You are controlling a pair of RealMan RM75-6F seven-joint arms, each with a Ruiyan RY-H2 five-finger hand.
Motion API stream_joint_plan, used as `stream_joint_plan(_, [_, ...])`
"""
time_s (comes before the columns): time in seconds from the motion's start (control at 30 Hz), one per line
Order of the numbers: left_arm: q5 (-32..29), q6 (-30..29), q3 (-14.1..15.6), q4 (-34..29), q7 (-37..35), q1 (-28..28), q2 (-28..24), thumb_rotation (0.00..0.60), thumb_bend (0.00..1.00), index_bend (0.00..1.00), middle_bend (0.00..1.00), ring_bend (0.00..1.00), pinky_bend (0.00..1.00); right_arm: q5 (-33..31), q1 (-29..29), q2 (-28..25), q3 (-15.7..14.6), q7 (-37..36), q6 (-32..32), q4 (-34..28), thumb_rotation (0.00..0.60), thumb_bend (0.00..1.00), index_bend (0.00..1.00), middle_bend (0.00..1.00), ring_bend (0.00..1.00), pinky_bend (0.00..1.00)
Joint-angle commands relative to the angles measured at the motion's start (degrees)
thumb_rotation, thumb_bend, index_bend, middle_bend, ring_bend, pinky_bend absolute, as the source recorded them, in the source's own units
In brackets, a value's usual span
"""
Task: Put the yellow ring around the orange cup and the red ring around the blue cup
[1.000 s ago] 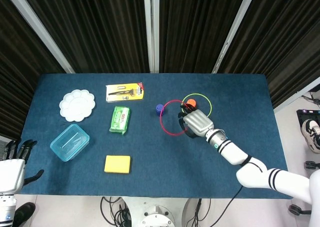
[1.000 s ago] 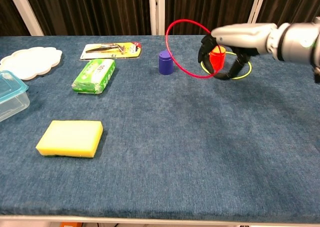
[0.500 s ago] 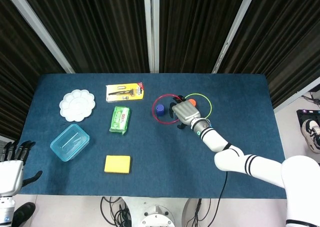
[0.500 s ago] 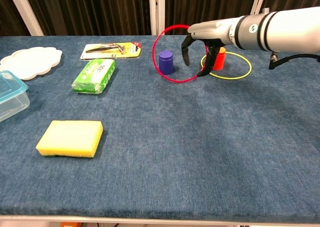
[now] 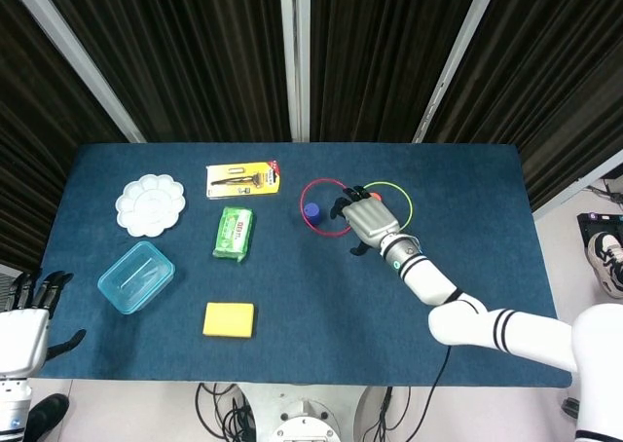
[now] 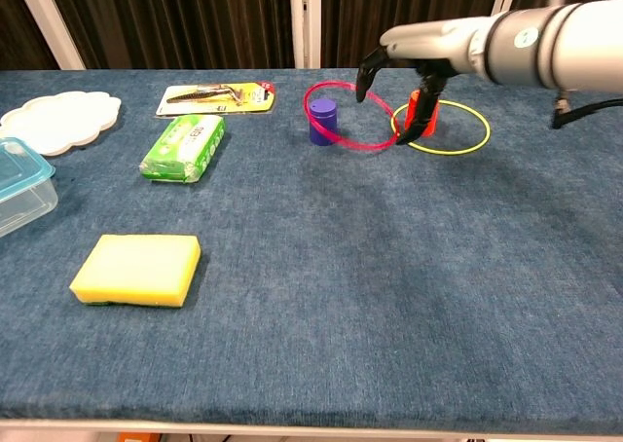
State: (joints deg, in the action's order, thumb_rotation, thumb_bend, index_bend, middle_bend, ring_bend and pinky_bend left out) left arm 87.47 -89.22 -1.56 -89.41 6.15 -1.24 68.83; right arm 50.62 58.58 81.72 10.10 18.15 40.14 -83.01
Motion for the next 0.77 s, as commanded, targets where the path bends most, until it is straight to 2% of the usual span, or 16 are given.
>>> stream_joint_plan(0.03, [0.11,0.17,-0.20,0.09,0.03,-0.30,0.06,0.600,0.12,0.16,0.12,0.02,0.00,11.31,-8.26,-7.95,-3.18,-3.73,10.05,-10.28,0.600,0.06,0.25,0.16,0.00,0.00])
stream_joint_plan(0.23, [0.33,0.26,-0.60,0.03,0.20,-0.85,0.01,0.600,0.12,0.16,0.12,0.02,0.00,24.04,-22.42,-17.16,-10.77,-7.35,27.53,-18.23,0.600,0.14,0.20,0.18,0.00,0.00])
stream_joint_plan(0.4, [0.47,0.65,-0.82,-0.69,1.05,-1.41,-0.19,0.600,0.12,0.16,0.12,0.02,0.00,30.65,-34.02,-21.28,-16.18,-13.36,40.05,-18.08,0.600,0.16,0.14,0.17,0.00,0.00])
stream_joint_plan(0.57, [0.58,1.03,-1.00,-1.92,2.48,-1.94,-0.44,0.600,0.12,0.16,0.12,0.02,0.00,33.47,-42.14,-22.02,-18.53,-17.43,48.09,-16.18,0.600,0.16,0.08,0.12,0.00,0.00])
stream_joint_plan(0.77, [0.40,1.53,-1.14,-2.89,3.60,-2.44,-0.46,0.600,0.12,0.16,0.12,0.02,0.00,35.93,-46.31,-21.45,-18.03,-18.94,51.76,-14.70,0.600,0.16,0.06,0.11,0.00,0.00])
